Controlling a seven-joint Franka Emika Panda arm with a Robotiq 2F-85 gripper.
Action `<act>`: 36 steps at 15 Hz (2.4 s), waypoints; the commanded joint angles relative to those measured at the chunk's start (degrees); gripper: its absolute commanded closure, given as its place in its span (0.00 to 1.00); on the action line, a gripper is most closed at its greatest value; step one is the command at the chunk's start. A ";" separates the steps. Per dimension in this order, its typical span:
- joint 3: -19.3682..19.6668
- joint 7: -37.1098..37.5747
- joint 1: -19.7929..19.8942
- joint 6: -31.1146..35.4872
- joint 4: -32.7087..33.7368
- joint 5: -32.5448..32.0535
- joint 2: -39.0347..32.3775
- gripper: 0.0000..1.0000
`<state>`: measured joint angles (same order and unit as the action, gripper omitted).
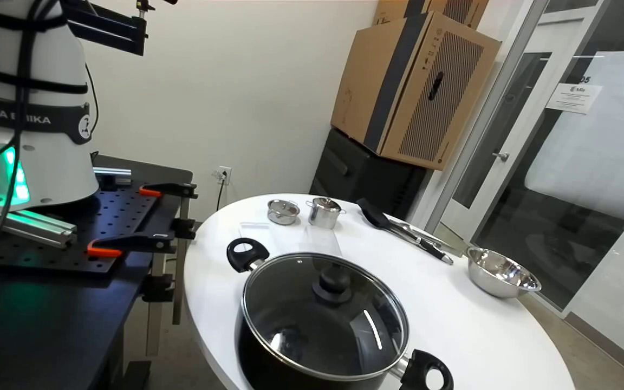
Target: Remove the glass lid from the black pot and put it on the table
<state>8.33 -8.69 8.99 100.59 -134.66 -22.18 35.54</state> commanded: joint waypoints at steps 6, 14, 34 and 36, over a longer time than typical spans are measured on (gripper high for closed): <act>-0.23 3.12 0.25 0.14 1.22 -0.65 -3.08 0.00; 2.22 11.98 0.15 13.00 3.76 15.55 -17.59 0.00; 4.76 30.63 3.37 34.73 3.52 10.35 -40.04 0.00; 4.75 30.80 3.27 34.36 3.82 10.32 -40.13 0.00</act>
<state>12.60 22.20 12.73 135.04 -130.92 -11.95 -4.58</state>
